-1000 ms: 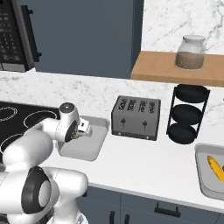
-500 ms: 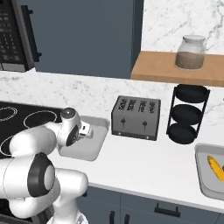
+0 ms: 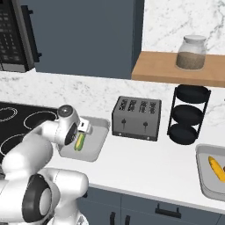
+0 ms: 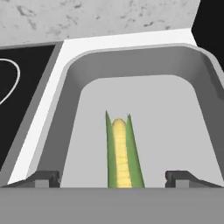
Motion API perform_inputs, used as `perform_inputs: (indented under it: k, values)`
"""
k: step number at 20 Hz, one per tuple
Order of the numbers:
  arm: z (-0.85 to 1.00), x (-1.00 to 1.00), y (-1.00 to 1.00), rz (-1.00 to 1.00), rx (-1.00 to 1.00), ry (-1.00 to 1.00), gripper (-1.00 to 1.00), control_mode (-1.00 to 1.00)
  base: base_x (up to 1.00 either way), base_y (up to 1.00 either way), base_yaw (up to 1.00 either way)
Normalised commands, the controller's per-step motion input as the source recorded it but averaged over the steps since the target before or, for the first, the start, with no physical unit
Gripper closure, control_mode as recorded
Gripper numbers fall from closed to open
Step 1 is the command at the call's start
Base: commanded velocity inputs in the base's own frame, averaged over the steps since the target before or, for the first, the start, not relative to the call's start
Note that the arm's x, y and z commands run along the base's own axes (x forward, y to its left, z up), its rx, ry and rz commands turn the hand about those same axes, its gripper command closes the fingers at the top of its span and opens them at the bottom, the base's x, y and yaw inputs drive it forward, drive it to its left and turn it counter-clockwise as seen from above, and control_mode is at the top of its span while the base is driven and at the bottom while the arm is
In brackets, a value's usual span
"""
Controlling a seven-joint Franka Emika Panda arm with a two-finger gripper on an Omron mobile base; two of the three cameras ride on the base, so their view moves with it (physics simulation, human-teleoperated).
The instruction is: Place one corn and one chicken drumstick in each tupperware on the nearby counter, to pack two identical lunches.
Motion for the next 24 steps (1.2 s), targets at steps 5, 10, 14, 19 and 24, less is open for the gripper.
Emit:
perform_inputs:
  k: [5, 10, 14, 19, 24]
  values:
    - [0.81, -0.98, -0.26, -0.10, 0.00, 0.00, -1.00, -1.00, 0.00, 0.00, 0.00]
    - [0.72, -1.00, -0.24, -0.13, 0.00, 0.01, -1.00, -1.00, 0.00, 0.00, 0.00]
    - [0.62, -1.00, -0.18, -0.01, 0.00, -0.01, -1.00, -1.00, 0.00, 0.00, 0.00]
    - [0.66, -1.00, -0.01, 0.00, -0.01, -0.01, -1.00, -1.00, 0.00, 0.00, 0.00]
    - [0.16, -1.00, 0.00, 0.04, -0.09, 0.01, -1.00, -1.00, 0.00, 0.00, 0.00]
